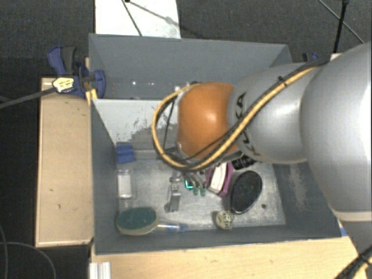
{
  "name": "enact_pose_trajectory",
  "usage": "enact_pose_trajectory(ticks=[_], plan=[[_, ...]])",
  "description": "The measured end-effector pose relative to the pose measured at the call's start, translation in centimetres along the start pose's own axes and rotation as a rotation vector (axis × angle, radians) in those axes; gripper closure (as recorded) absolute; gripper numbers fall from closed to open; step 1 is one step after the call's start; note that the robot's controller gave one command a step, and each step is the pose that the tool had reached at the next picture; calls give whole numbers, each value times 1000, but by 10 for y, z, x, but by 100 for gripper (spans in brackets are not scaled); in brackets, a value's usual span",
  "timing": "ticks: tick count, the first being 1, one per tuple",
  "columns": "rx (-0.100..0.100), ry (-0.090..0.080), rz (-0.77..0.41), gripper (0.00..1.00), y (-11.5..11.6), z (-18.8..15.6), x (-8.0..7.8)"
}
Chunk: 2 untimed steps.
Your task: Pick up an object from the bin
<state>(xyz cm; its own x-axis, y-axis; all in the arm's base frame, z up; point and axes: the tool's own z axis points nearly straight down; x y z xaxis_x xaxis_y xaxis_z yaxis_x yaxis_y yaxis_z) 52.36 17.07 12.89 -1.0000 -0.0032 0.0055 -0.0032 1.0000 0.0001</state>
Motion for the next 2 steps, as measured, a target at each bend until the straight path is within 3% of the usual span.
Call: enact_pose_trajectory(ticks=[1, 2], plan=[[8, -3, -208, 0, 23, 52, 29], [24, -5, -385, 0, 39, 54, 30]])
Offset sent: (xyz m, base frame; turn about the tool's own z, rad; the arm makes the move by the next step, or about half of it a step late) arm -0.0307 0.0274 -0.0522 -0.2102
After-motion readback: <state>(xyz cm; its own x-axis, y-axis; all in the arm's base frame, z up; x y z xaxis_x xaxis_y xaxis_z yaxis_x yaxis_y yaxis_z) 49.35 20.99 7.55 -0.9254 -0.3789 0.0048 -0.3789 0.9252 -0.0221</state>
